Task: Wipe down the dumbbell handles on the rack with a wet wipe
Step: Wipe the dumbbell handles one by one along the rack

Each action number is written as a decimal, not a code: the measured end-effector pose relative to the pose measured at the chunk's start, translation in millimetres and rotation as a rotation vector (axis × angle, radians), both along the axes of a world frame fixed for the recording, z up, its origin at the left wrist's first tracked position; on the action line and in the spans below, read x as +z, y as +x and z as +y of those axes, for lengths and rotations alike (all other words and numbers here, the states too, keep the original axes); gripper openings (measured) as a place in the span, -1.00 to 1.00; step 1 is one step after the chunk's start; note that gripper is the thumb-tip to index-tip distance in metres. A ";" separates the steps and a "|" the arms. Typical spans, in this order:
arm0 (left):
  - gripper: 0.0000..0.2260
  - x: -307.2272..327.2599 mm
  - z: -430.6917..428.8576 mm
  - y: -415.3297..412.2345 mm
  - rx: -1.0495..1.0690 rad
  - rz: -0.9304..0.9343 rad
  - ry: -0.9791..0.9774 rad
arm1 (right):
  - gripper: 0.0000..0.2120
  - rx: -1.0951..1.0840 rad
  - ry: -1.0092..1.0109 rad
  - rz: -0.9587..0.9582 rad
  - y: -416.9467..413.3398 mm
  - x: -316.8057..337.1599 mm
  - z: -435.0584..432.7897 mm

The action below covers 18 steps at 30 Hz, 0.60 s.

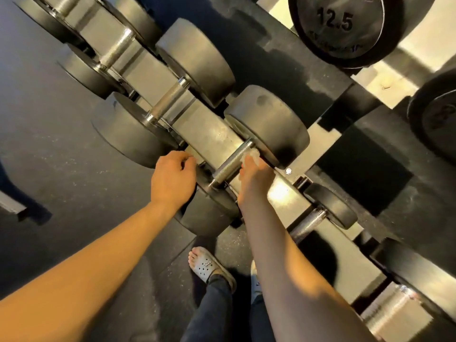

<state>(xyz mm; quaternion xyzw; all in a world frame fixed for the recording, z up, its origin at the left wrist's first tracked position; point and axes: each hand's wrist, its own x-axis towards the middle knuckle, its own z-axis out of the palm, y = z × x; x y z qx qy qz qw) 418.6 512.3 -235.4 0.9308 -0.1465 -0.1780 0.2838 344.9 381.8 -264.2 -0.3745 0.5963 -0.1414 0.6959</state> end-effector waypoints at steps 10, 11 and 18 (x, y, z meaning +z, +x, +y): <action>-0.70 -8.0 2.0 -2.0 0.052 -0.050 -0.016 | -0.88 0.074 0.093 0.022 -9.4 -9.9 -10.8; -0.68 -8.9 2.3 -1.8 0.052 -0.043 -0.010 | -0.83 0.039 0.032 0.004 -6.7 -7.9 -15.8; -0.67 -13.4 4.4 0.2 0.072 0.013 0.023 | -0.73 0.203 -0.254 0.186 4.2 -13.5 5.1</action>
